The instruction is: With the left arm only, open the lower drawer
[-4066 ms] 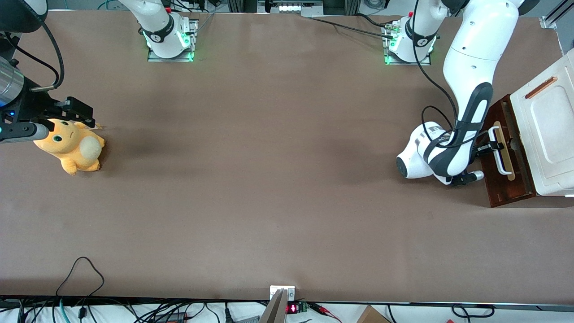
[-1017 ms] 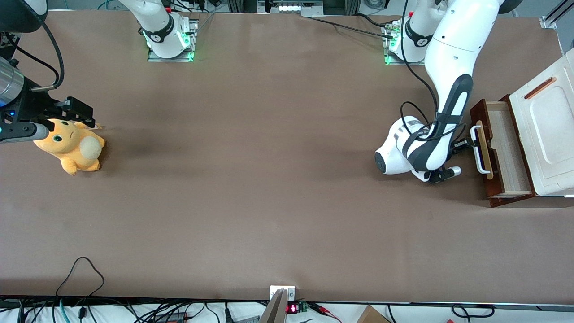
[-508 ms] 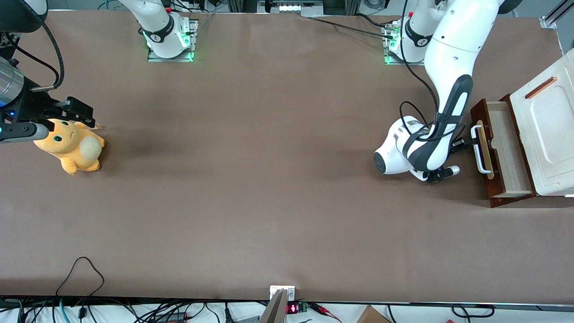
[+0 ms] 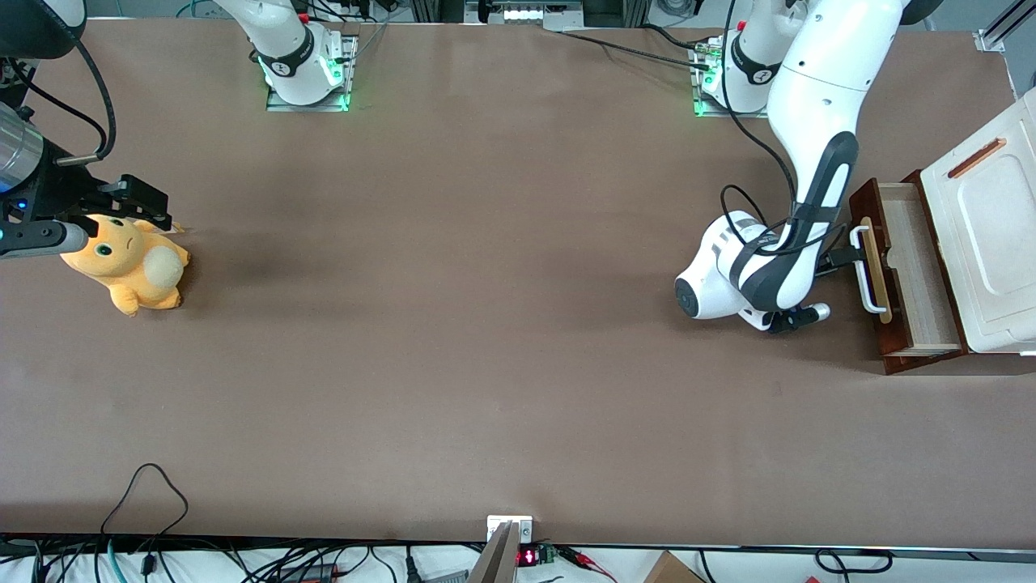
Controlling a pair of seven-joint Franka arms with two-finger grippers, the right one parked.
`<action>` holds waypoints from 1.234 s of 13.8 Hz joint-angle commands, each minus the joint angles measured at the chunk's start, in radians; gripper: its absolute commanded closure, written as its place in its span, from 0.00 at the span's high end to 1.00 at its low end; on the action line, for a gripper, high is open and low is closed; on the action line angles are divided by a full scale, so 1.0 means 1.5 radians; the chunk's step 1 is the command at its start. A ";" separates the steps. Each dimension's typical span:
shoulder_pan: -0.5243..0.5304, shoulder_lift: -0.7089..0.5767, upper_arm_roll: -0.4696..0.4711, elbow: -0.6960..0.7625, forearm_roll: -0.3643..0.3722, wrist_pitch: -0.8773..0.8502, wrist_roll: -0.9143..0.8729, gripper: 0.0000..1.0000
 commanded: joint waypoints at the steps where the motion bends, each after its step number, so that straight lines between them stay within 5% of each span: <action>1: -0.002 -0.033 0.005 0.030 -0.046 -0.004 0.091 1.00; 7: 0.018 -0.108 0.044 0.099 -0.222 0.000 0.282 1.00; 15: 0.134 -0.261 0.045 0.134 -0.423 0.066 0.450 1.00; 17: 0.167 -0.286 0.045 0.166 -0.520 0.088 0.455 1.00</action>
